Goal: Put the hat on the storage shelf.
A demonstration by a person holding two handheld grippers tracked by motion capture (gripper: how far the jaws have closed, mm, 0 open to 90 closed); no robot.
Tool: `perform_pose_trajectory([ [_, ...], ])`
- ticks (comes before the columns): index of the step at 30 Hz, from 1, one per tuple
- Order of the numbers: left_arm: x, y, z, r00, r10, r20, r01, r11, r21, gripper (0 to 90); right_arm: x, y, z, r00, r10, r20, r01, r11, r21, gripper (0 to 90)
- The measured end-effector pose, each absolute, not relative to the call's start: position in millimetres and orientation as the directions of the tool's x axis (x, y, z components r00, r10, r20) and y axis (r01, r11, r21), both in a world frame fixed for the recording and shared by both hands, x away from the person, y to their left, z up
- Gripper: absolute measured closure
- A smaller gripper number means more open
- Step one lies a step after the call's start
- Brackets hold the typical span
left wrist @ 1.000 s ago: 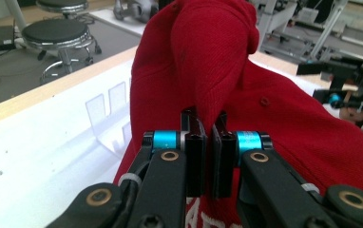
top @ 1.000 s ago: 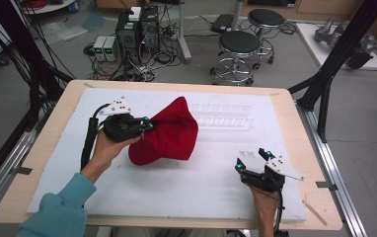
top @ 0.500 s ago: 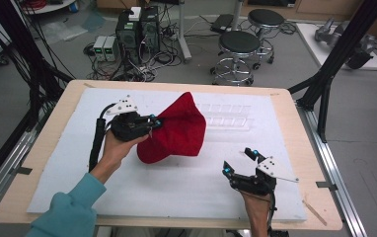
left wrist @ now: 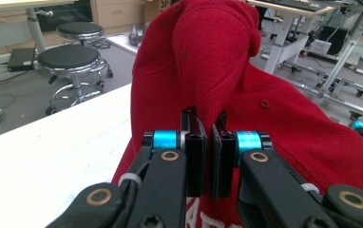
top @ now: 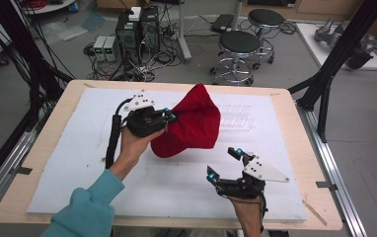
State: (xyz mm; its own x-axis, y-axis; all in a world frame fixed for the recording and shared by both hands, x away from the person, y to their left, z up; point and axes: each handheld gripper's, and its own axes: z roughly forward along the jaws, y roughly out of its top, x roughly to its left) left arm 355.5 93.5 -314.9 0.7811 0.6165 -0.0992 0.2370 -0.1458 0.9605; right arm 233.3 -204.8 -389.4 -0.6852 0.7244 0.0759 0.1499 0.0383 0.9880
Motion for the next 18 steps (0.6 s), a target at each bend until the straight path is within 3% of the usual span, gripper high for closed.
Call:
perform_pose_trajectory([
  [12,350,71,-314,0.779,0.617,-0.108,0.239,-0.134,0.962,86.7,244,-164,-389,-0.739,0.658,0.144,0.202,0.014,0.979,16.4],
  [18,347,64,-313,0.789,0.604,-0.113,0.237,-0.130,0.963,86.7,250,-151,-391,-0.732,0.666,0.146,0.212,0.019,0.977,30.0],
])
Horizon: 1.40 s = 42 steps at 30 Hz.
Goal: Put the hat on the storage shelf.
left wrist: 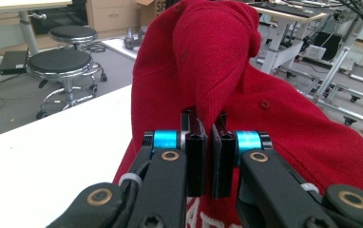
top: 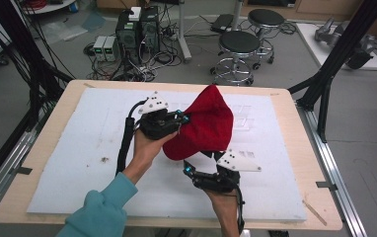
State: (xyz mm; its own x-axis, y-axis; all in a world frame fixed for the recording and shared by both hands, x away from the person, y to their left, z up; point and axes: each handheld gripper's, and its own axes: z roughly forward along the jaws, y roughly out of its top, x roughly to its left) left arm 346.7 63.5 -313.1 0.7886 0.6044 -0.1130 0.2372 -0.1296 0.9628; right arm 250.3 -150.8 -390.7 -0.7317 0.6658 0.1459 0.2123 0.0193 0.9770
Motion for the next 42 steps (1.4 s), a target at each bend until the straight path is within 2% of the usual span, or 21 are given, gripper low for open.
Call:
perform_pose_trajectory([
  [6,344,60,-314,0.793,0.598,-0.114,0.236,-0.129,0.963,86.7,253,-149,-391,-0.719,0.678,0.152,0.216,0.011,0.976,45.0],
  [12,342,58,-315,0.798,0.592,-0.112,0.229,-0.126,0.965,86.7,256,-149,-392,-0.718,0.665,0.206,0.253,-0.028,0.967,59.7],
  [16,342,58,-316,0.799,0.591,-0.111,0.224,-0.122,0.967,86.8,257,-147,-392,-0.725,0.654,0.216,0.259,-0.032,0.965,75.8],
  [23,341,61,-317,0.815,0.571,-0.099,0.212,-0.134,0.968,86.6,261,-150,-393,-0.714,0.645,0.273,0.312,-0.056,0.948,84.5],
  [32,342,65,-317,0.830,0.551,-0.091,0.202,-0.145,0.969,82.9,261,-151,-392,-0.705,0.657,0.266,0.321,-0.039,0.946,85.7],
  [34,343,67,-317,0.835,0.541,-0.100,0.206,-0.139,0.969,78.0,261,-151,-391,-0.703,0.660,0.265,0.324,-0.034,0.945,85.7],
  [35,343,68,-317,0.836,0.538,-0.107,0.211,-0.135,0.968,71.4,261,-152,-391,-0.703,0.661,0.262,0.325,-0.029,0.945,85.7],
  [37,345,70,-317,0.842,0.523,-0.131,0.232,-0.132,0.964,46.1,261,-152,-389,-0.703,0.664,0.255,0.321,-0.023,0.947,85.7],
  [39,344,72,-317,0.832,0.543,-0.118,0.242,-0.162,0.957,32.3,261,-153,-388,-0.706,0.664,0.246,0.316,-0.014,0.949,85.7],
  [41,344,76,-317,0.837,0.531,-0.131,0.255,-0.168,0.952,11.4,261,-154,-386,-0.704,0.669,0.239,0.314,-0.009,0.949,85.7],
  [42,344,79,-316,0.841,0.524,-0.133,0.250,-0.158,0.955,10.2,262,-155,-386,-0.703,0.670,0.240,0.317,-0.008,0.948,85.7],
])
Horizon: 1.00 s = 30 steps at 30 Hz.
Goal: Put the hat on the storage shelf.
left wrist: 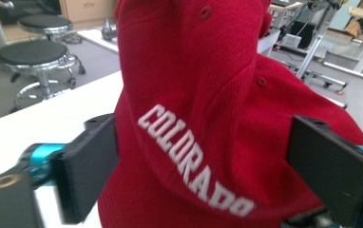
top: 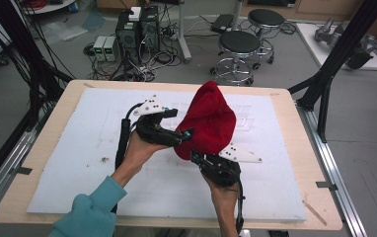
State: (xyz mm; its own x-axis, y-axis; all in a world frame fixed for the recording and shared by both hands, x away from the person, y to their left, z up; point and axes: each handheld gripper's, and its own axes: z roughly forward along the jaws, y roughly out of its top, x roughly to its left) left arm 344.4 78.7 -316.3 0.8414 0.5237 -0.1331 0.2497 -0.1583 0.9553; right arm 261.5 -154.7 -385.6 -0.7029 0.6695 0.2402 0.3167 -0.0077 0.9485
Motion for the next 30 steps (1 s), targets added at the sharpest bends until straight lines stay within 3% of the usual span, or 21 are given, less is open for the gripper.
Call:
perform_pose_trajectory([
  [2,345,85,-315,0.850,0.508,-0.137,0.240,-0.143,0.960,5.8,263,-156,-384,-0.698,0.679,0.227,0.310,0.000,0.951,85.7],
  [7,345,102,-314,0.873,0.469,-0.131,0.227,-0.154,0.962,5.8,266,-160,-377,-0.687,0.700,0.196,0.290,0.017,0.957,85.7],
  [15,336,156,-331,0.844,0.533,-0.060,0.205,-0.217,0.954,5.8,283,-174,-353,-0.645,0.753,0.127,0.247,0.048,0.968,85.7],
  [22,320,202,-360,0.819,0.574,0.014,0.179,-0.279,0.943,7.2,305,-183,-343,-0.602,0.796,0.062,0.237,0.103,0.966,85.7],
  [30,296,249,-406,0.801,0.598,0.007,0.190,-0.266,0.945,7.7,336,-181,-344,-0.585,0.811,-0.002,0.252,0.184,0.950,85.7],
])
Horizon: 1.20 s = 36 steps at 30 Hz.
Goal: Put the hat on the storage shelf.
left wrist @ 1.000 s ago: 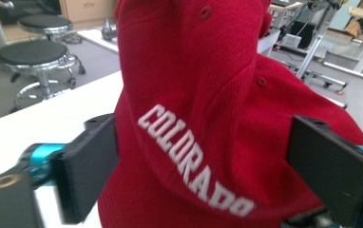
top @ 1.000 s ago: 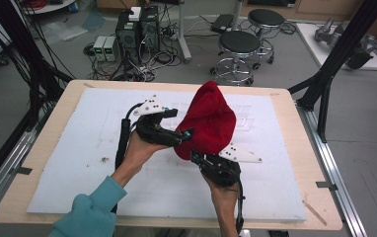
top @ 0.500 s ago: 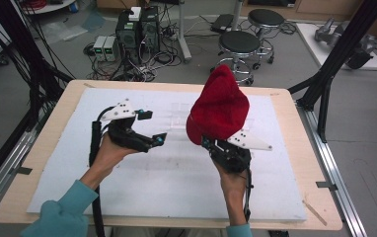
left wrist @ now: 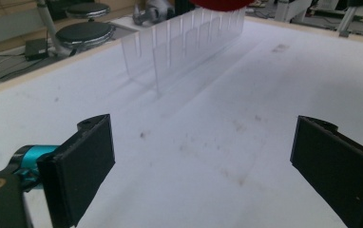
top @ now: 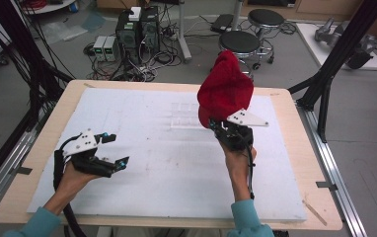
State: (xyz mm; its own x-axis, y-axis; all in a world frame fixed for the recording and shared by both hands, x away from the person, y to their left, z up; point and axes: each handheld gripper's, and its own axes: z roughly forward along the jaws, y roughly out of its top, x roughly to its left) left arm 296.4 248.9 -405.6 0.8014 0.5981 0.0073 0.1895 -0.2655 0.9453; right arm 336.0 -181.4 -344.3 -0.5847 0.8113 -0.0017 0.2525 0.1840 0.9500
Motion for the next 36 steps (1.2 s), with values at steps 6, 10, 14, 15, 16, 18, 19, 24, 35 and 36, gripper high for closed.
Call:
perform_pose_trajectory([
  [6,286,272,-425,0.760,0.650,-0.022,0.203,-0.205,0.958,7.7,357,-179,-351,-0.577,0.816,-0.018,0.277,0.217,0.936,85.7],
  [10,281,280,-433,0.741,0.670,-0.033,0.204,-0.178,0.963,7.7,367,-177,-352,-0.575,0.818,-0.028,0.280,0.229,0.932,85.7],
  [14,276,285,-440,0.732,0.681,-0.037,0.202,-0.165,0.965,7.7,375,-176,-358,-0.575,0.817,-0.027,0.303,0.243,0.921,85.7],
  [15,276,287,-441,0.729,0.684,-0.039,0.202,-0.160,0.966,7.7,376,-176,-359,-0.575,0.818,-0.029,0.303,0.246,0.921,85.6],
  [16,275,288,-442,0.727,0.686,-0.035,0.197,-0.159,0.967,7.7,378,-177,-360,-0.574,0.818,-0.024,0.308,0.242,0.920,85.7],
  [18,274,289,-444,0.724,0.689,-0.040,0.197,-0.151,0.969,7.7,381,-177,-362,-0.577,0.817,-0.018,0.315,0.242,0.918,85.6],
  [19,273,290,-446,0.721,0.692,-0.036,0.192,-0.149,0.970,7.7,382,-177,-363,-0.578,0.815,-0.022,0.315,0.248,0.916,85.6],
  [24,270,293,-448,0.708,0.706,-0.039,0.175,-0.122,0.977,7.7,391,-174,-372,-0.584,0.812,-0.020,0.344,0.270,0.899,85.6],
  [35,269,293,-449,0.694,0.719,-0.035,0.166,-0.112,0.980,7.9,400,-172,-384,-0.593,0.805,-0.003,0.371,0.276,0.886,85.6],
  [36,269,293,-449,0.691,0.722,-0.037,0.169,-0.111,0.979,7.9,400,-173,-384,-0.595,0.804,-0.003,0.370,0.277,0.887,85.6],
])
